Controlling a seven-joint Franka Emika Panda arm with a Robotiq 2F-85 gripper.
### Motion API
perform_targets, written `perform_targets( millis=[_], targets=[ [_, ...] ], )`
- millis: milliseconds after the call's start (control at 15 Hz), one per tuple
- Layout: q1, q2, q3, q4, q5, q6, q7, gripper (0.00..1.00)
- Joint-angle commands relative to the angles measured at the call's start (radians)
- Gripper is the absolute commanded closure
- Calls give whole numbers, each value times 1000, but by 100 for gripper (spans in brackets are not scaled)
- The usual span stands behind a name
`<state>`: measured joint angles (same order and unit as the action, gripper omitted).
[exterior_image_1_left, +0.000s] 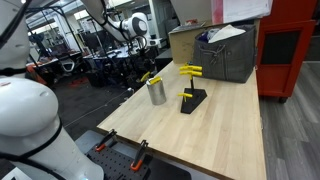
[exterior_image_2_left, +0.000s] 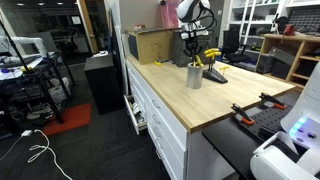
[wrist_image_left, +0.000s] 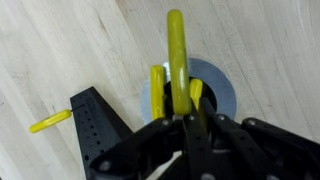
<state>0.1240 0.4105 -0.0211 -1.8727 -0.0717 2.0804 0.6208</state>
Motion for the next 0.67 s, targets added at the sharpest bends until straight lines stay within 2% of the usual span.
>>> perform_targets(
  millis=[0,67,200,600],
  targets=[
    [21,7,-3,26,11,-39,34,63],
    [21,-1,-2,21,15,-39,34,61],
    [19,-13,-1,19,23,-41,26,49],
    [-4,-44,-5,9,41,-75,-5,3]
  ],
)
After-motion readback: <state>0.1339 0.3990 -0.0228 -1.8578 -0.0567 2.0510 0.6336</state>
